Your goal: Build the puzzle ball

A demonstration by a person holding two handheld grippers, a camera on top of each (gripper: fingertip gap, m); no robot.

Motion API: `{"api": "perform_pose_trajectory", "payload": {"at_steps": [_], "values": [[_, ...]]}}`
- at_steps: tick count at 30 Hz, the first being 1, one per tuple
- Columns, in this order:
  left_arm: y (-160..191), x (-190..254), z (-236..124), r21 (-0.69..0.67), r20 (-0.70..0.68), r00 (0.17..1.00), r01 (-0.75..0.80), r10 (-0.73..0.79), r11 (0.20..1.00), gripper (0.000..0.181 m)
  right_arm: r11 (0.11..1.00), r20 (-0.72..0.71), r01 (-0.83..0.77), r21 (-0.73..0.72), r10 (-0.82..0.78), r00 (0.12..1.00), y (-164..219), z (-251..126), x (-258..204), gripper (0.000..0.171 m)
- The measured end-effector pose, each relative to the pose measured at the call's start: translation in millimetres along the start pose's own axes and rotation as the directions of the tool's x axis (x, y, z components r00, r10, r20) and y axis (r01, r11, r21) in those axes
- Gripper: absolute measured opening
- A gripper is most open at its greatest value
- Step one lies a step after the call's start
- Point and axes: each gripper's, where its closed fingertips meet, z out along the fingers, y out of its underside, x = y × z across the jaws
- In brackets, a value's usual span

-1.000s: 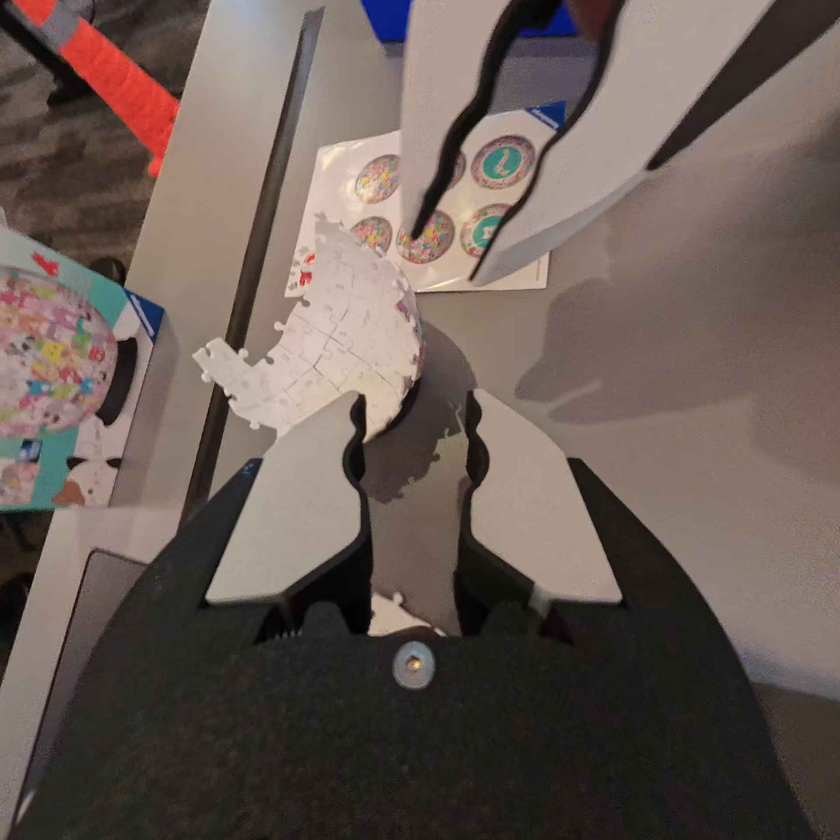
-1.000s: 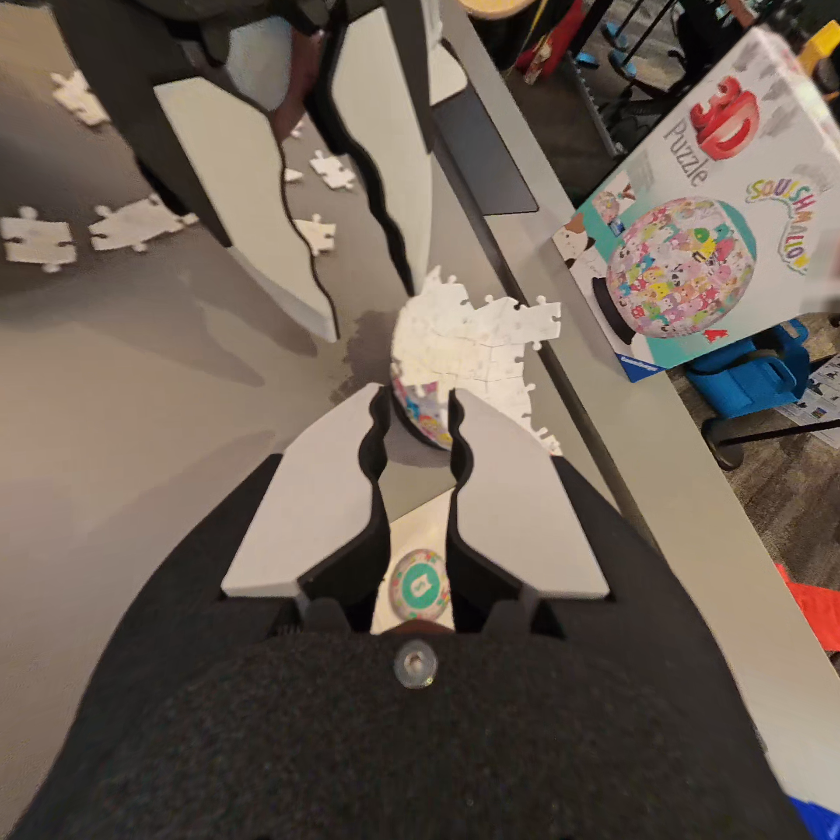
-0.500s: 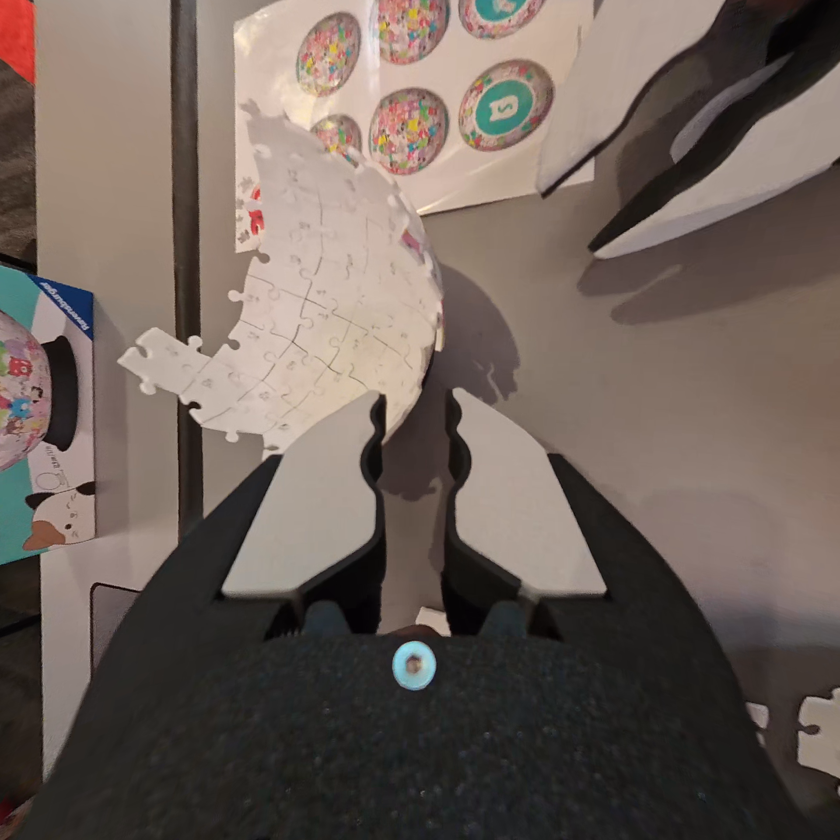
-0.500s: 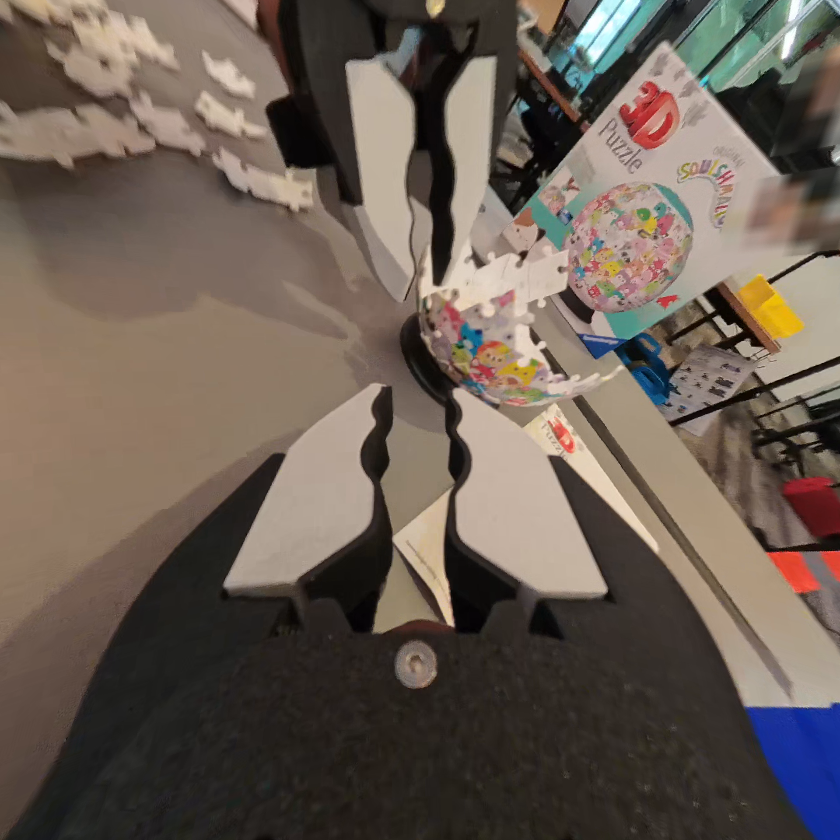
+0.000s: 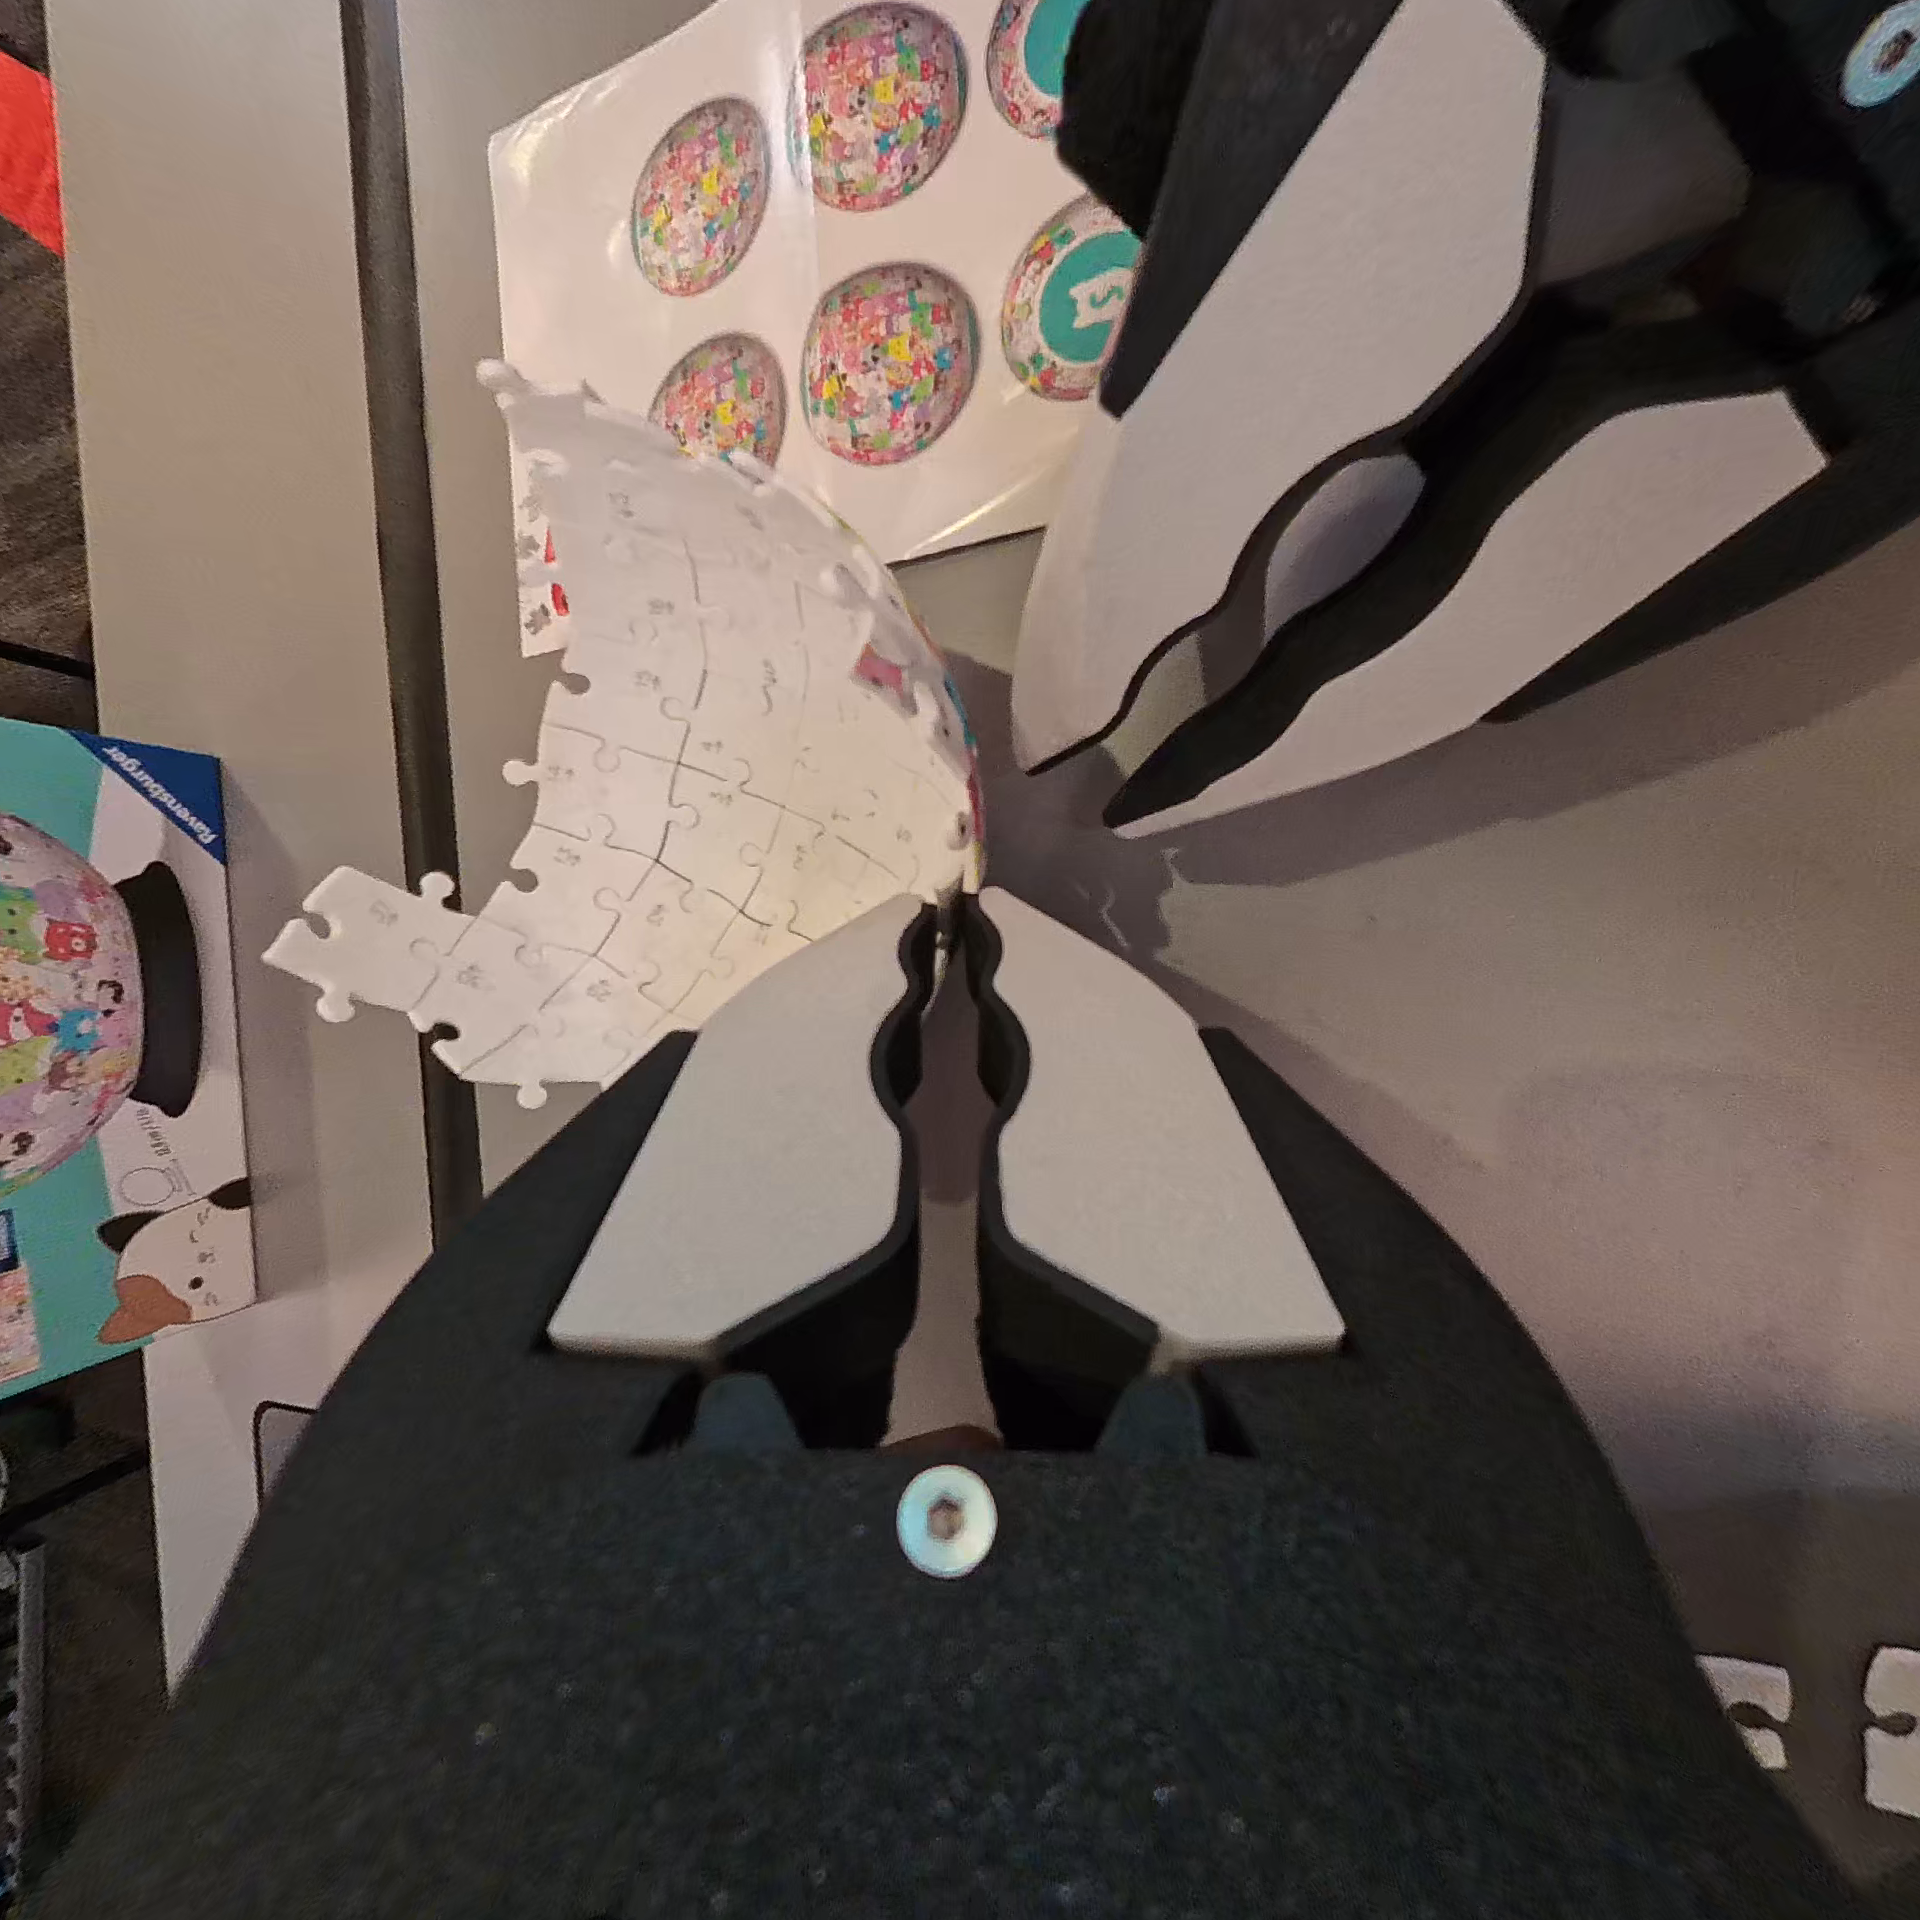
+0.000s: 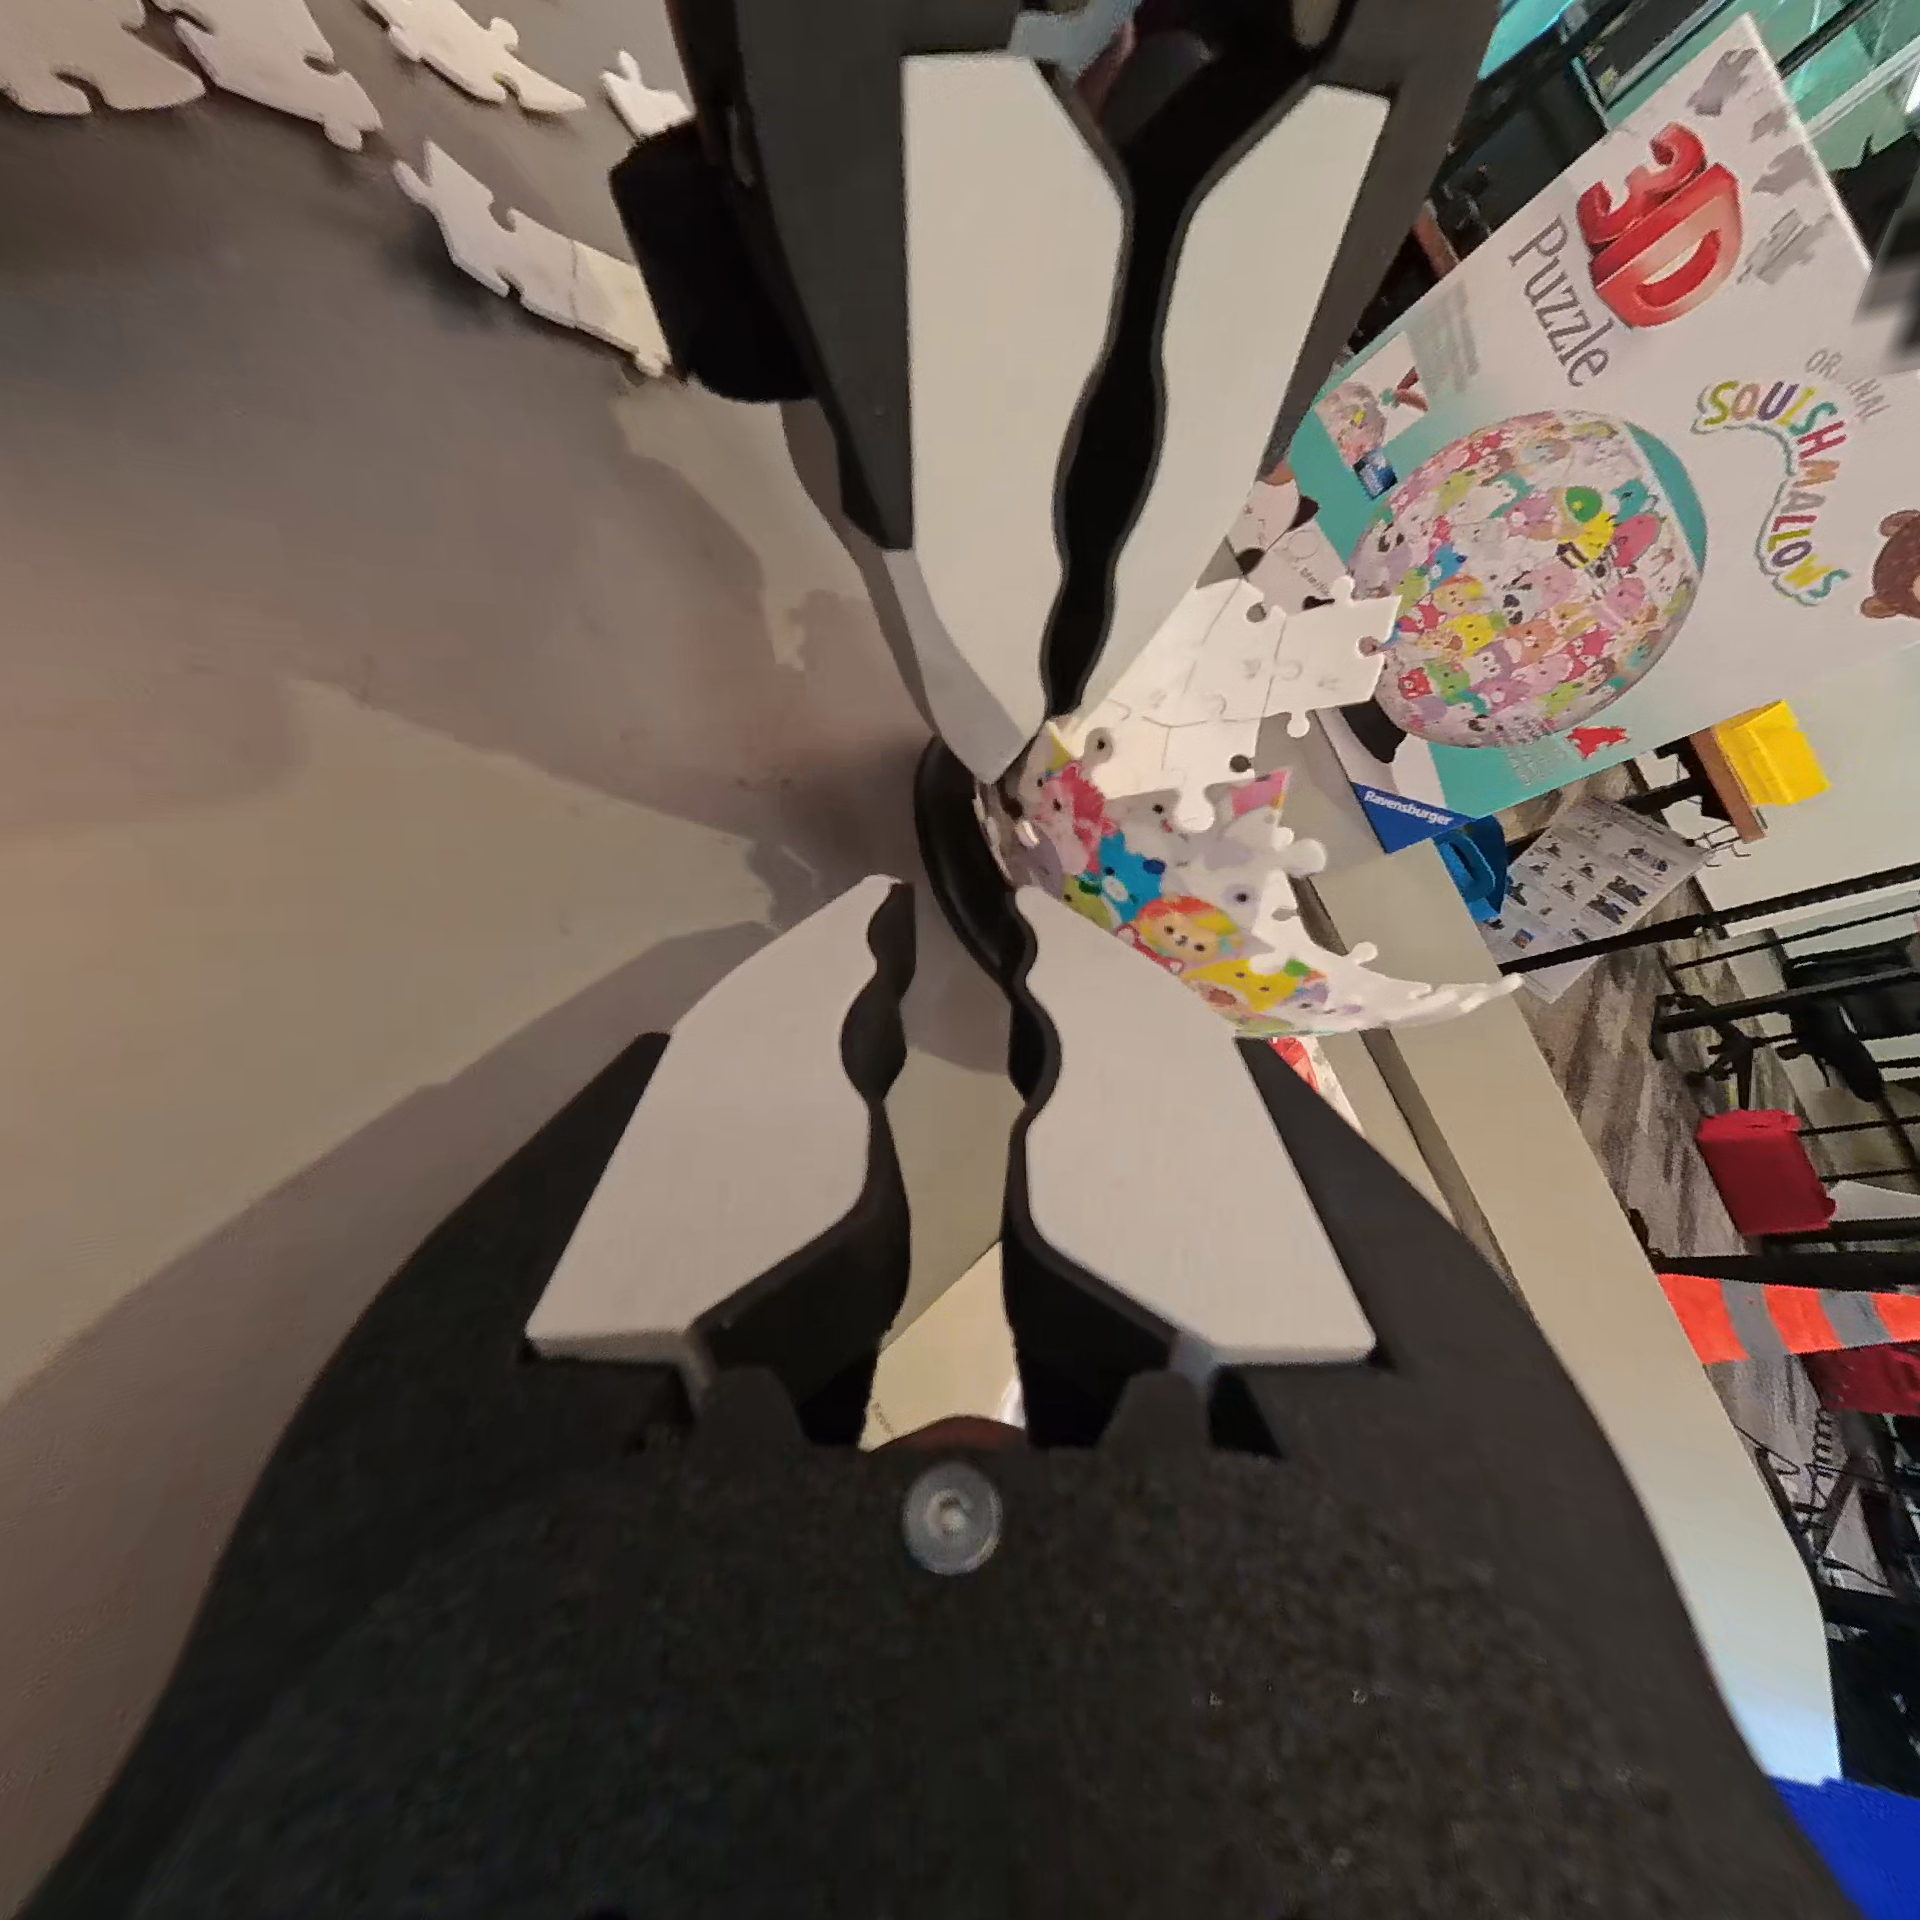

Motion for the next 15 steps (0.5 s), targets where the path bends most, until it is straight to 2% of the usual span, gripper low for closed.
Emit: {"api": "perform_pose_trajectory", "payload": {"at_steps": [15], "values": [[2,1,0,-0.011,-0.024,0.999,0.020,-0.021,1.000,0.004,0.998,-0.005,0.015,0.055,-0.015,1.000,-15,3,5,0.012]]}}
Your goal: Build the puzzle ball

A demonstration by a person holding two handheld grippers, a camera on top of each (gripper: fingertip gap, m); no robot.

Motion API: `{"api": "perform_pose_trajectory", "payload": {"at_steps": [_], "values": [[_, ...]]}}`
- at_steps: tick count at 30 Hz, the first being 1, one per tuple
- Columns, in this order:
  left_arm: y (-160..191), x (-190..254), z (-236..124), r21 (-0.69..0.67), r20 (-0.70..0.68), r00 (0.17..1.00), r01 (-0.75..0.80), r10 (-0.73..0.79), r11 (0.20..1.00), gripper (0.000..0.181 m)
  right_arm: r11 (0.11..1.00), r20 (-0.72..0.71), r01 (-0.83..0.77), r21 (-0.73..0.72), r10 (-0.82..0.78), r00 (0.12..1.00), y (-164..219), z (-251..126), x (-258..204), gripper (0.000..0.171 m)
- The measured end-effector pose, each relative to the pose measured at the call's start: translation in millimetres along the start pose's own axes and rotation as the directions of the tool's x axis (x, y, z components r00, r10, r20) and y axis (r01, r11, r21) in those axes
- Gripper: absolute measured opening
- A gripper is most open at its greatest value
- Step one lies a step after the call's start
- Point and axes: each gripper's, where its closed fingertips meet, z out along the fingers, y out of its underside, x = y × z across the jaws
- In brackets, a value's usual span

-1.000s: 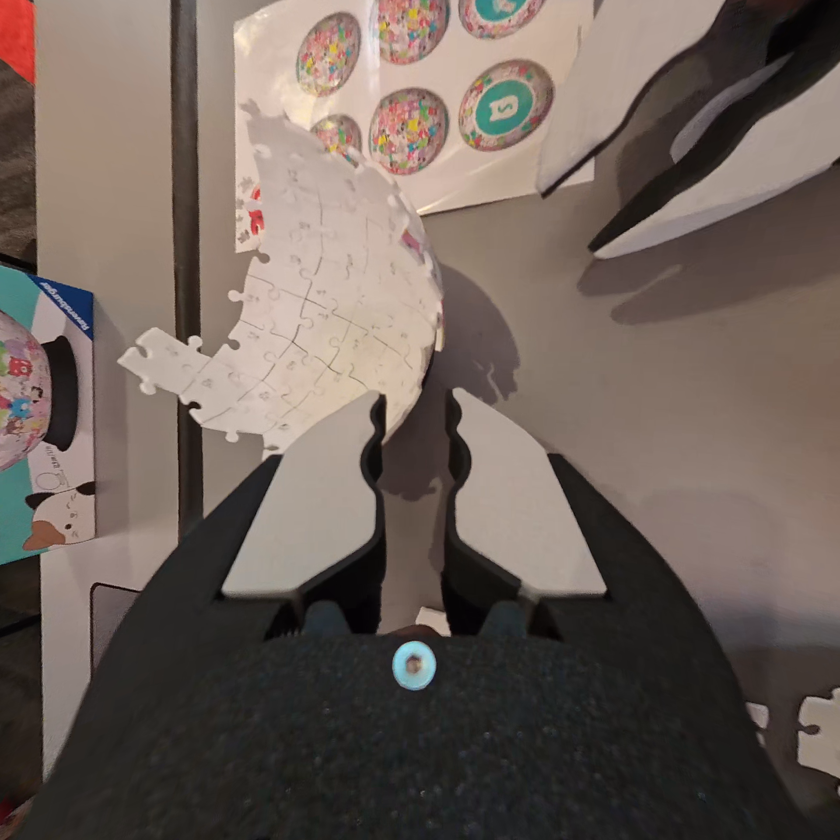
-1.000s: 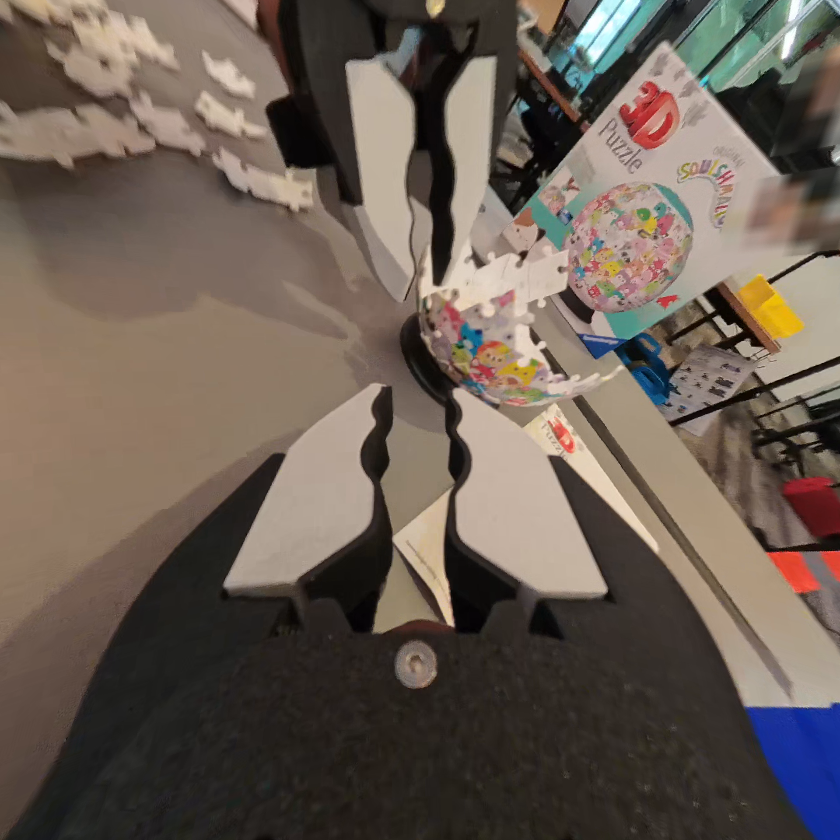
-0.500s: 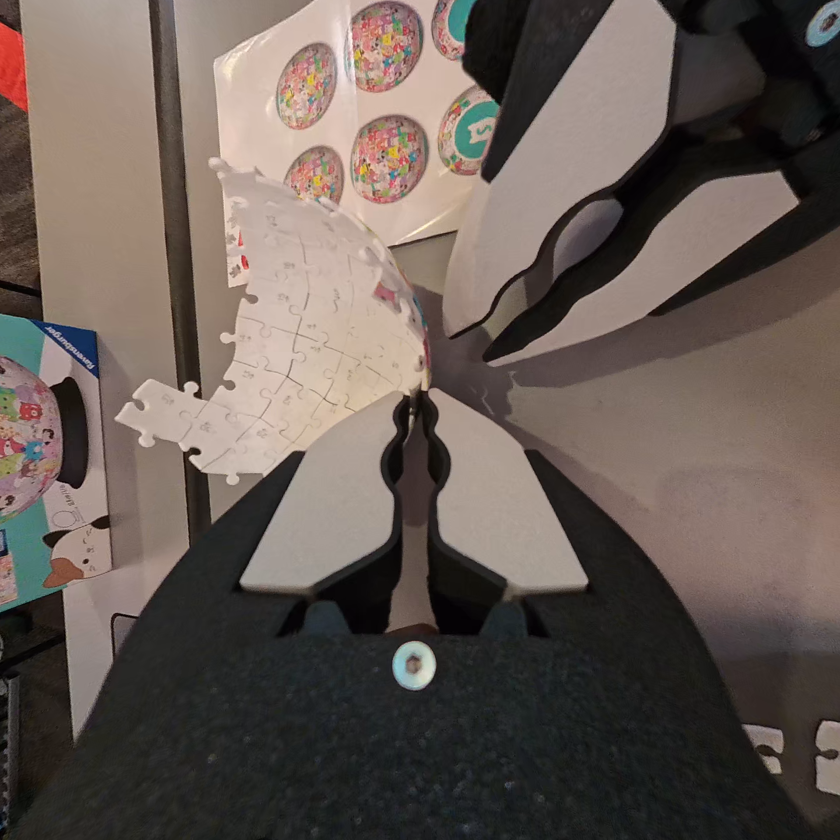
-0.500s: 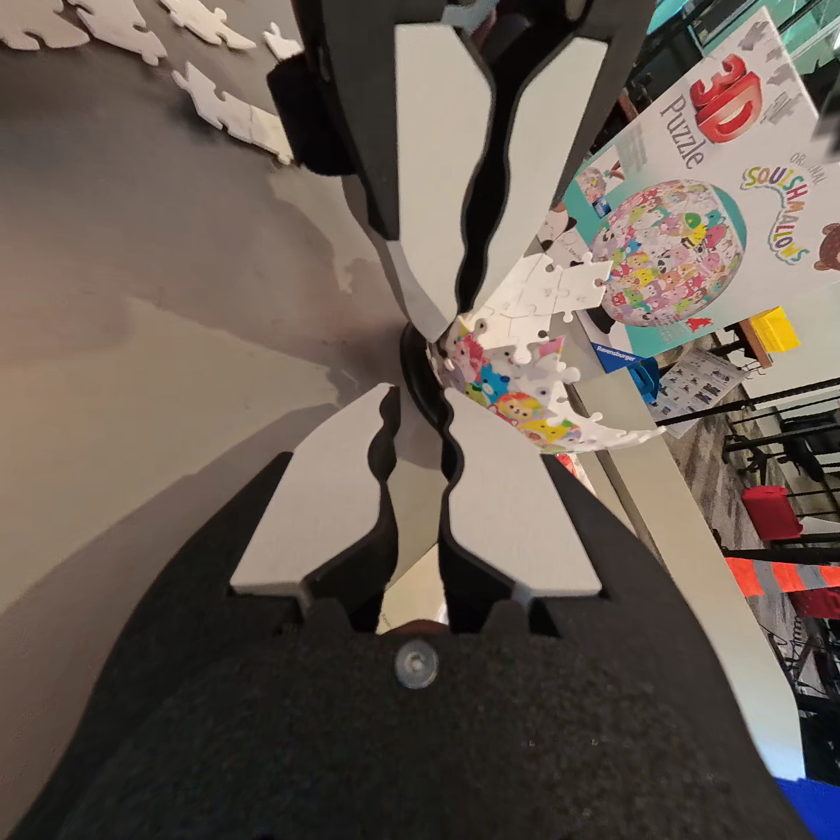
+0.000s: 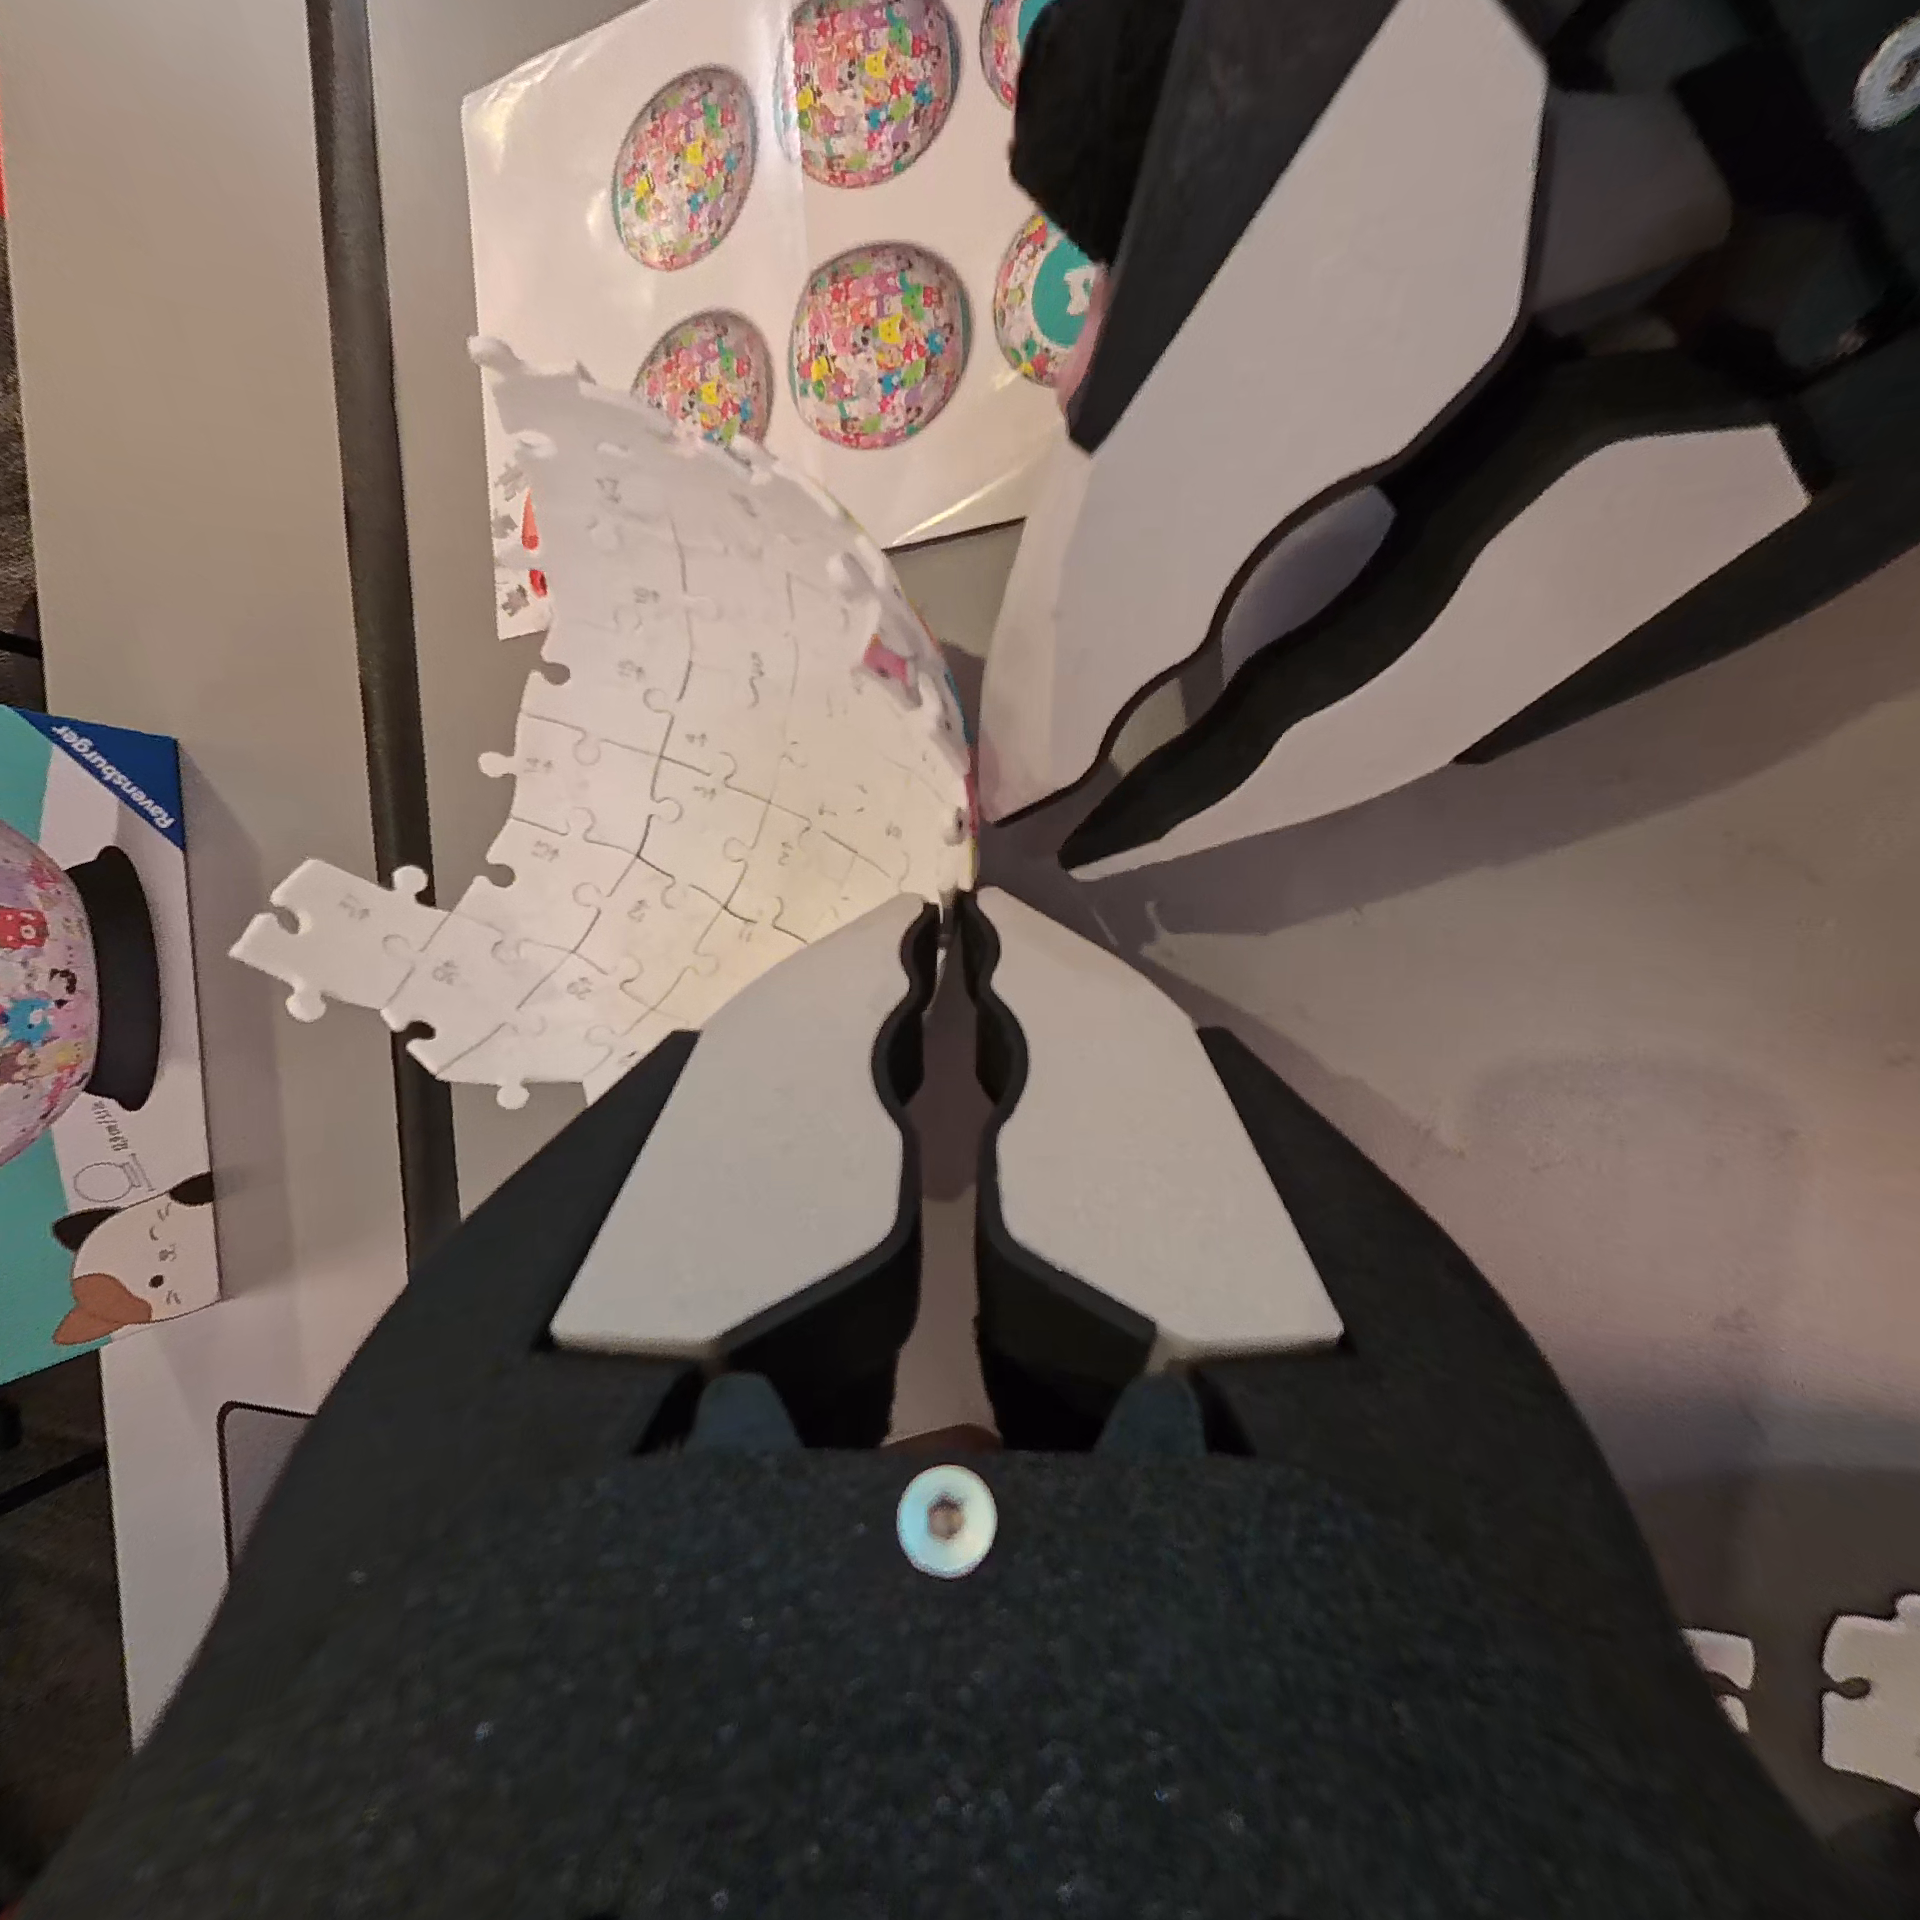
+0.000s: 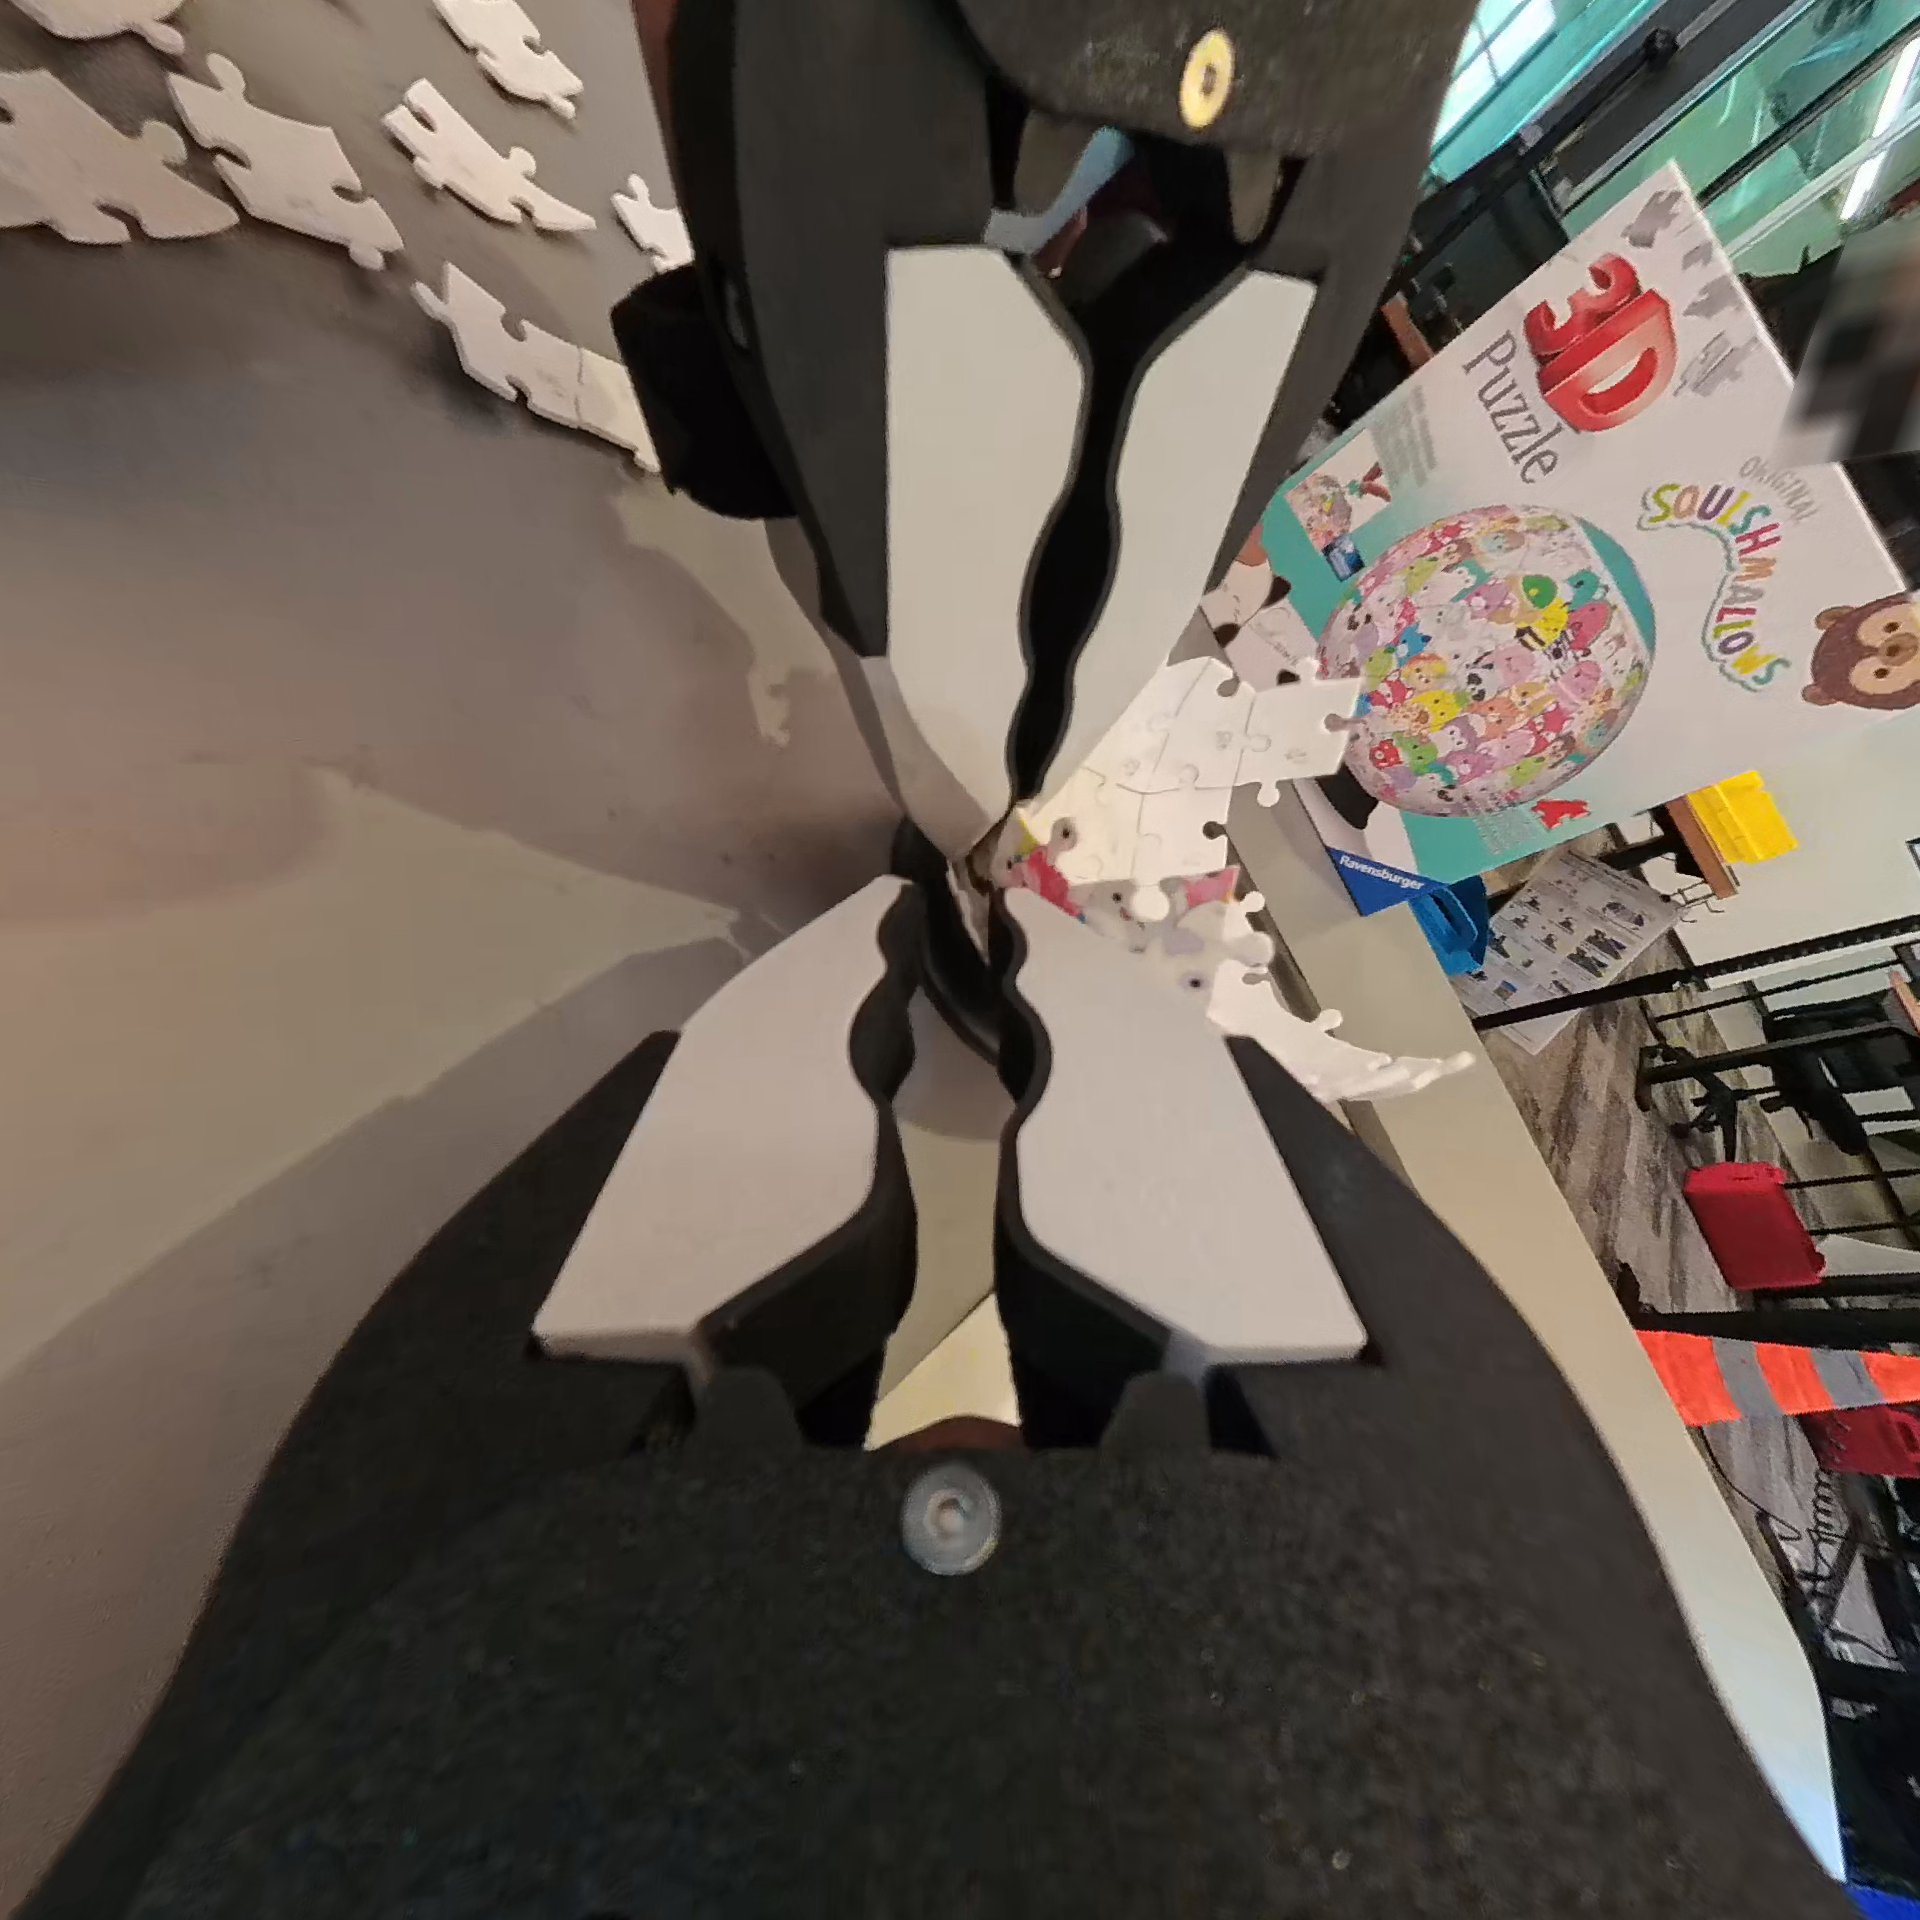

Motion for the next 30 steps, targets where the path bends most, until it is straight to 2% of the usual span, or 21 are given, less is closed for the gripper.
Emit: {"api": "perform_pose_trajectory", "payload": {"at_steps": [16,18,22,28,30], "values": [[1,2,-1,-0.012,-0.018,1.000,0.006,-0.007,1.000,0.002,0.999,0.018,0.036,0.006,-0.037,0.999,-3,3,-3,0.012],[1,2,-1,-0.011,-0.023,1.000,0.008,-0.008,1.000,0.002,0.998,0.039,0.069,-0.003,-0.069,0.997,-5,-3,-6,0.020],[1,2,-1,-0.009,-0.024,1.000,0.005,-0.005,1.000,0.002,0.984,0.042,0.176,0.012,-0.177,0.983,-22,-23,6,0.019],[-1,3,-1,-0.003,-0.023,1.000,0.004,-0.004,1.000,0.002,0.991,0.239,0.132,-0.034,-0.120,0.964,-14,-12,17,0.025],[-2,3,-1,0.000,-0.025,1.000,0.005,-0.005,1.000,0.002,0.982,0.228,0.185,-0.044,-0.170,0.959,-12,-6,18,0.025]]}}
